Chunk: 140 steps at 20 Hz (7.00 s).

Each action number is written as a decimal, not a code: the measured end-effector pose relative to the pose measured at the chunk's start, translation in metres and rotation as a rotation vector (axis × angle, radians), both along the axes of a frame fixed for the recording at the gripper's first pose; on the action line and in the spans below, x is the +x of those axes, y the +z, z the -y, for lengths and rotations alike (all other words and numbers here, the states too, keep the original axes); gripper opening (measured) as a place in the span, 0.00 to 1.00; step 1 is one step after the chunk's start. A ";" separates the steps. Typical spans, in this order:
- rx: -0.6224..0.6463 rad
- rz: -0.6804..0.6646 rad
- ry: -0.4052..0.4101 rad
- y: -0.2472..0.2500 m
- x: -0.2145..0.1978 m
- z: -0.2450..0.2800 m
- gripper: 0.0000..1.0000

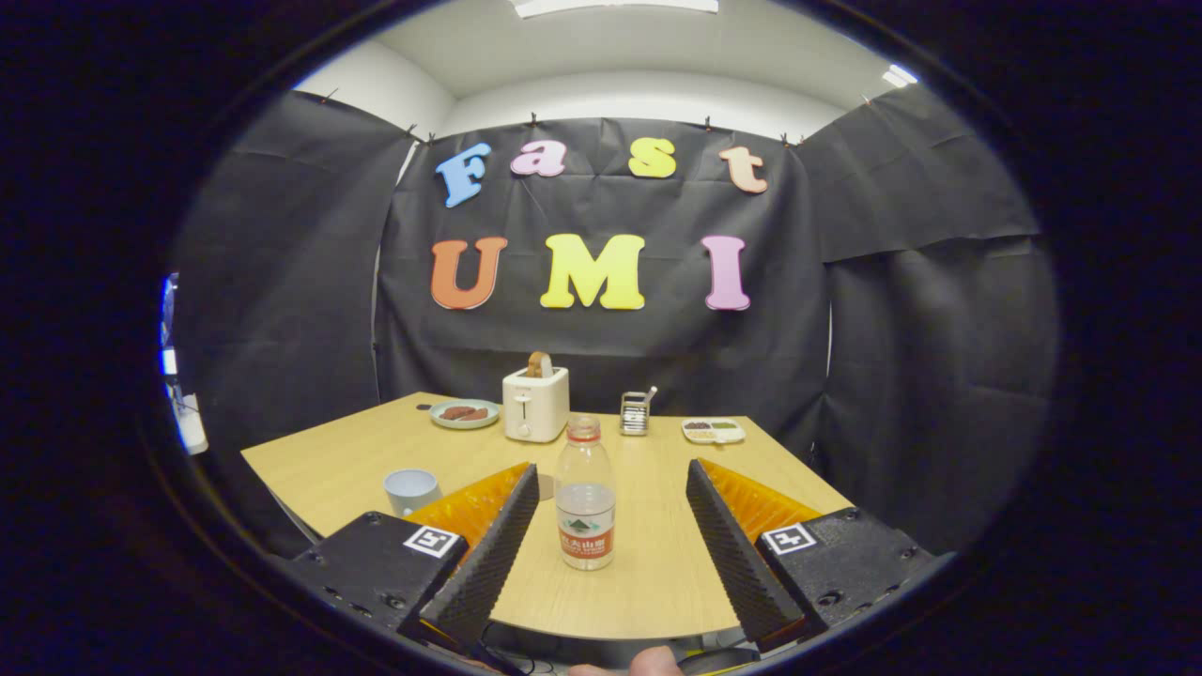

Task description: Take the bottle from table, then pour the juice into the cup, finally place the bottle on the coaster

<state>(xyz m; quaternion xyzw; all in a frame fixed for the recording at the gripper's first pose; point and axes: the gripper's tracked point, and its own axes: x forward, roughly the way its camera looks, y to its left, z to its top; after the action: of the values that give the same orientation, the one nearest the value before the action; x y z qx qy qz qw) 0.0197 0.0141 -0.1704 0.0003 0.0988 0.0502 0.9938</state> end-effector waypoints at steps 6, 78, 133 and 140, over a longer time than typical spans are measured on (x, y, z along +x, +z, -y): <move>-0.029 -0.076 0.016 -0.059 0.022 -0.009 1.00; -1.551 0.094 0.221 -0.078 0.155 -0.108 0.76; -1.881 0.260 0.234 -0.014 0.166 -0.125 0.76; -1.928 0.283 0.232 -0.007 0.171 -0.126 0.76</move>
<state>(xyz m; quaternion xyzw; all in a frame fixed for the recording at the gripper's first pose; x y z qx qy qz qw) 0.1905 0.1397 -0.1776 -0.8272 -0.0232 0.0451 0.5596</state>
